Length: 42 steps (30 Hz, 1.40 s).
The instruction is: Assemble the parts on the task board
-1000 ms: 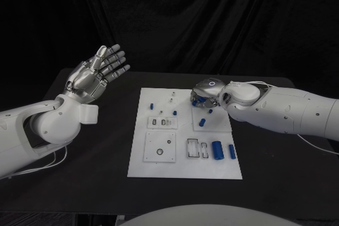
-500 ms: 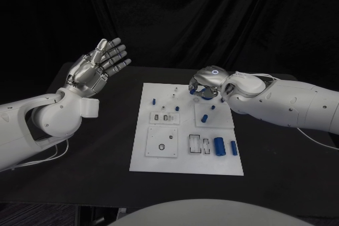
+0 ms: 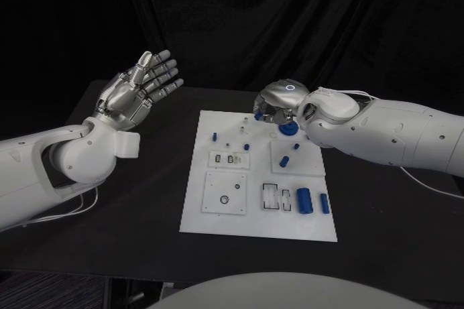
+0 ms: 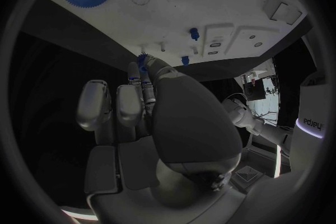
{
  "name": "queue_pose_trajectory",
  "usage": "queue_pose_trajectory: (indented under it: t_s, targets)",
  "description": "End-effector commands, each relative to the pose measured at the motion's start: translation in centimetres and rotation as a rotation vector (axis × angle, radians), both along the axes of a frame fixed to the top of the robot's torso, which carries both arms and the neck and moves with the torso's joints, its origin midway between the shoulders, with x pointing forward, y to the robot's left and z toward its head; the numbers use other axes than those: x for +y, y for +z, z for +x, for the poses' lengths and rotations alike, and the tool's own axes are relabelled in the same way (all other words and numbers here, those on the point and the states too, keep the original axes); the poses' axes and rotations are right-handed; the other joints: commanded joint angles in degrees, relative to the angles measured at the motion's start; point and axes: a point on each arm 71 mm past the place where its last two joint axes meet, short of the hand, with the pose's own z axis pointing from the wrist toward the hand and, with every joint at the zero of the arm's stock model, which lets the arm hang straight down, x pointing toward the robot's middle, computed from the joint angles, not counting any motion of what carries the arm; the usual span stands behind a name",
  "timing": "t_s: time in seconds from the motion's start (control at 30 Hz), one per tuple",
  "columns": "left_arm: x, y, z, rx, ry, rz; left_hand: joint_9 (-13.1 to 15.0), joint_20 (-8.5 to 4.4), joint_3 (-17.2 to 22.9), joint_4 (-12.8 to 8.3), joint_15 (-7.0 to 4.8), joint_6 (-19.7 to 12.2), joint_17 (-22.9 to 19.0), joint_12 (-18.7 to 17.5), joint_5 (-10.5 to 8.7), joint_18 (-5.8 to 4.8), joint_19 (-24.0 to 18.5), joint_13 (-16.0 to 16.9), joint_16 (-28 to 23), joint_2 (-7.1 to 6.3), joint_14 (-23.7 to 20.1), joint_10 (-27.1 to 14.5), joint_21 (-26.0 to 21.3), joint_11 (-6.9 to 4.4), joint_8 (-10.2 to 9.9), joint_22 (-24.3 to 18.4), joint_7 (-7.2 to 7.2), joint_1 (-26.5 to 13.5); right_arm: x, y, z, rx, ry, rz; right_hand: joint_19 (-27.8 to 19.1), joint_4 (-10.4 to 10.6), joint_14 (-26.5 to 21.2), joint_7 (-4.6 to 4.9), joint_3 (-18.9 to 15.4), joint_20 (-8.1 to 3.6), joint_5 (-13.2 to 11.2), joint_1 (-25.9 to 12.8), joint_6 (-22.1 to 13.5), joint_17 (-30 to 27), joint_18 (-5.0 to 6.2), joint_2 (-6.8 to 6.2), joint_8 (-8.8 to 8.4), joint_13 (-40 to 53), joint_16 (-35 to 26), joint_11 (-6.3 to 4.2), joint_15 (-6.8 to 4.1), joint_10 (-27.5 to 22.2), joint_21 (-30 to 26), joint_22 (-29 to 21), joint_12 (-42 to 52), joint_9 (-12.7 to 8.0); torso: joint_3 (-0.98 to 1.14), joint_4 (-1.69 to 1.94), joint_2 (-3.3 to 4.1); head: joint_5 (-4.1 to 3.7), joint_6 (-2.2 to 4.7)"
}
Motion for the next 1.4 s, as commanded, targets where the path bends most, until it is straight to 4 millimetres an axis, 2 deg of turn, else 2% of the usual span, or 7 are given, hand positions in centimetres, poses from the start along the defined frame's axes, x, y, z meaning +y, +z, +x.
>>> queue_pose_trajectory:
  t_s: [0.03, 0.17, 0.37, 0.53, 0.7, 1.17, 1.4]
  targets:
    - [0.0, 0.6, -0.1, -0.054, 0.005, -0.052, 0.05, -0.05, 0.29, 0.05, 0.08, 0.34, 0.06, 0.26, -0.21, -0.69, 0.36, 0.09, 0.34, 0.31, 0.19, 0.40, 0.28, 0.00, 0.34, 0.05, 5.33, 0.39, -0.1, -0.1, 0.5, 0.025, -0.056, -0.019, 0.45, -0.39, 0.43, 0.50, 0.09, -0.09, -0.33, 0.14, 0.08, 0.08, -1.07, 0.50, -0.04, -0.06, 0.31, 0.06, 0.08, 0.27, 0.24, 0.06, -0.21, 4.38, -0.14, 0.40, 0.71, -0.62, 0.70]
    - [-0.2, 0.6, 0.0, -0.053, -0.003, -0.054, 0.06, -0.05, 0.32, 0.01, 0.12, 0.38, 0.07, 0.34, -0.11, -0.73, 0.39, 0.10, 0.47, 0.31, 0.27, 0.48, 0.30, 0.05, 0.37, 0.06, 5.32, 0.42, 0.3, -0.1, 0.7, 0.038, -0.067, -0.033, 0.46, -0.51, 0.48, 0.68, 0.19, -0.06, -0.42, 0.15, -0.24, 0.16, -1.07, 0.44, -0.29, -0.09, 0.37, 0.18, 0.15, 0.12, 0.25, 0.10, -0.59, 4.48, -0.19, 0.76, 1.18, -1.02, 1.33]
    - [-0.3, 0.5, 0.0, -0.052, -0.008, -0.055, 0.06, -0.05, 0.35, -0.01, 0.14, 0.37, 0.08, 0.35, -0.04, -0.76, 0.39, 0.10, 0.51, 0.32, 0.30, 0.51, 0.28, 0.08, 0.37, 0.05, 5.32, 0.43, 0.6, -0.2, 1.0, 0.042, -0.074, -0.041, 0.53, -0.55, 0.52, 0.76, 0.24, -0.03, -0.44, 0.12, -0.41, 0.30, -1.09, 0.42, -0.43, -0.11, 0.44, 0.26, 0.20, 0.01, 0.32, 0.21, -0.80, 4.53, -0.18, 0.76, 1.52, -1.24, 1.78]
    - [-0.4, 0.5, 0.0, -0.052, -0.009, -0.055, 0.06, -0.05, 0.39, -0.05, 0.17, 0.37, 0.09, 0.38, 0.10, -0.79, 0.40, 0.10, 0.60, 0.34, 0.35, 0.55, 0.28, 0.10, 0.38, 0.04, 5.33, 0.45, 0.7, -0.1, 1.2, 0.037, -0.081, -0.040, 0.55, -0.58, 0.55, 0.79, 0.28, -0.02, -0.44, 0.14, -0.47, 0.42, -1.10, 0.43, -0.48, -0.11, 0.50, 0.28, 0.22, -0.01, 0.34, 0.25, -0.88, 4.55, -0.25, 0.62, 1.60, -1.04, 1.66]
    - [-0.3, 0.5, 0.0, -0.052, -0.009, -0.055, 0.05, -0.06, 0.42, -0.07, 0.19, 0.34, 0.09, 0.40, 0.23, -0.82, 0.43, 0.10, 0.66, 0.36, 0.38, 0.57, 0.30, 0.12, 0.37, 0.05, 5.32, 0.46, 0.7, 0.0, 1.3, 0.028, -0.083, -0.032, 0.55, -0.63, 0.56, 0.82, 0.33, 0.00, -0.43, 0.17, -0.53, 0.46, -1.10, 0.42, -0.54, -0.12, 0.52, 0.30, 0.24, -0.03, 0.34, 0.25, -0.96, 4.57, -0.38, 0.86, 1.57, -1.16, 1.45]
    - [-0.2, 0.5, 0.0, -0.046, -0.012, -0.051, 0.05, -0.06, 0.45, -0.10, 0.23, 0.35, 0.09, 0.51, 0.38, -0.86, 0.45, 0.11, 0.71, 0.37, 0.42, 0.65, 0.31, 0.17, 0.38, 0.05, 5.32, 0.47, 1.1, 0.6, 1.2, -0.025, -0.061, 0.013, 0.84, -0.63, 0.77, 0.89, 0.54, 0.07, -0.06, -0.02, -0.48, 1.07, -1.18, 0.70, -0.62, -0.02, 0.85, 0.33, 0.29, 0.31, 0.62, 0.72, -1.19, 4.83, -0.76, 1.16, 2.11, -1.70, 2.16]
    - [-0.3, 0.5, 0.1, -0.043, -0.016, -0.050, 0.07, -0.05, 0.47, -0.12, 0.26, 0.45, 0.10, 0.59, 0.47, -0.88, 0.47, 0.12, 0.79, 0.37, 0.46, 0.72, 0.32, 0.22, 0.41, 0.06, 5.32, 0.48, 1.5, 0.6, 1.3, -0.026, -0.058, 0.013, 0.93, -0.43, 0.86, 0.88, 0.49, 0.10, -0.10, -0.47, -0.47, 1.25, -1.20, 0.81, -0.67, 0.01, 0.95, 0.37, 0.32, 0.42, 0.70, 0.87, -1.38, 5.01, -0.71, 1.07, 2.06, -1.82, 2.03]
